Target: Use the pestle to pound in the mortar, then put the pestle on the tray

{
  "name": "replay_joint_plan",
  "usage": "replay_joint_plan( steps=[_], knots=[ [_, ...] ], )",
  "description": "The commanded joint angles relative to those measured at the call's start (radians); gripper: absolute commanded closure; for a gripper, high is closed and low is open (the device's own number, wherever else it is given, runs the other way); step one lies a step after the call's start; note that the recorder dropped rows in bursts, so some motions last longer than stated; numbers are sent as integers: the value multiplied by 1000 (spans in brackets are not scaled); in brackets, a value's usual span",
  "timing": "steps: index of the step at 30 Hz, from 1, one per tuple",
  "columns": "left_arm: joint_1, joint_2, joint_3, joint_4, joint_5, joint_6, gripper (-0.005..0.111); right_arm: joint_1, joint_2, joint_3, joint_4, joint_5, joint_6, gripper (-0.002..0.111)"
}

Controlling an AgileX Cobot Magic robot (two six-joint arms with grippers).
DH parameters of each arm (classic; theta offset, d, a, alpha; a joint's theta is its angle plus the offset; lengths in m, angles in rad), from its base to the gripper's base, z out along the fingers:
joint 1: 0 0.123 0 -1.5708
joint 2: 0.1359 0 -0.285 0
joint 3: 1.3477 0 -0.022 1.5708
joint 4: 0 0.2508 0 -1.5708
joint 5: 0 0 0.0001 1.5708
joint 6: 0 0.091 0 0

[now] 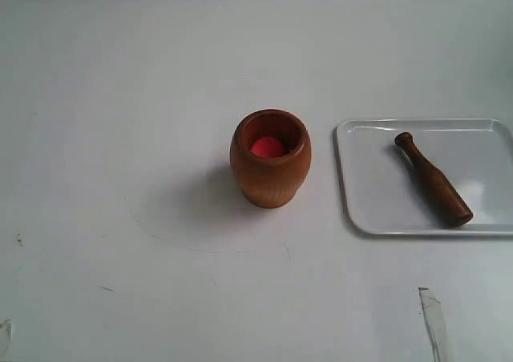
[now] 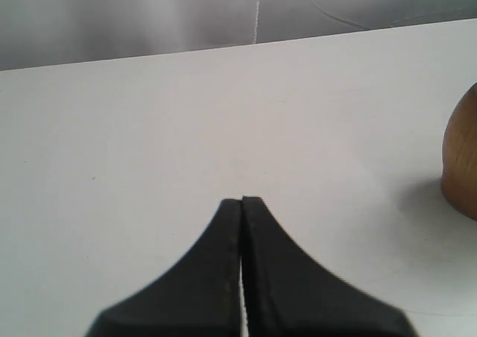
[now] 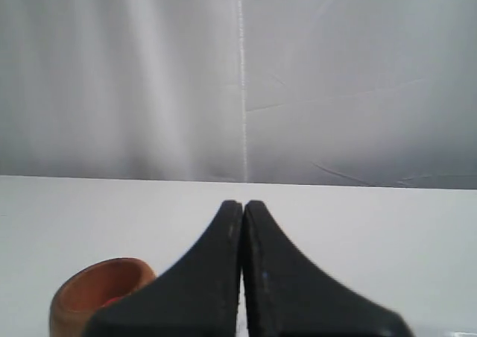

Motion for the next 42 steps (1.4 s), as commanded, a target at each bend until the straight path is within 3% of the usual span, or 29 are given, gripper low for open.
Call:
replay_joint_plan(
  steps=[1, 4, 17, 19, 21, 22, 24, 26, 30, 36, 42],
  knots=[
    [-8, -1, 1, -7, -3, -8, 107, -85, -5, 11, -3, -23, -5, 108],
    [-8, -1, 1, -7, -3, -8, 107, -125, -5, 18, -6, -23, -7, 108],
    [-8, -1, 1, -7, -3, -8, 107, -123, -5, 25, 33, -15, -5, 108],
    [-8, -1, 1, -7, -3, -8, 107, -123, -5, 35, -57, -22, 26, 108],
    [-8, -1, 1, -7, -3, -8, 107, -123, -5, 52, -325, -24, 240, 108],
    [-8, -1, 1, -7, -3, -8, 107, -123, -5, 70, -577, -41, 489, 108],
    [-8, -1, 1, -7, -3, -8, 107, -123, -5, 72, -870, -106, 806, 108],
    [-8, -1, 1, -7, -3, -8, 107, -123, -5, 72, -1012, -108, 870, 108],
    [-8, -1, 1, -7, -3, -8, 107, -125, -5, 72, -1051, -112, 835, 108],
    [-8, -1, 1, -7, -3, -8, 107, -220, -5, 72, -1042, -114, 835, 108],
    [-8, -1, 1, -7, -3, -8, 107, -220, -5, 72, -1042, -47, 808, 108]
  ],
)
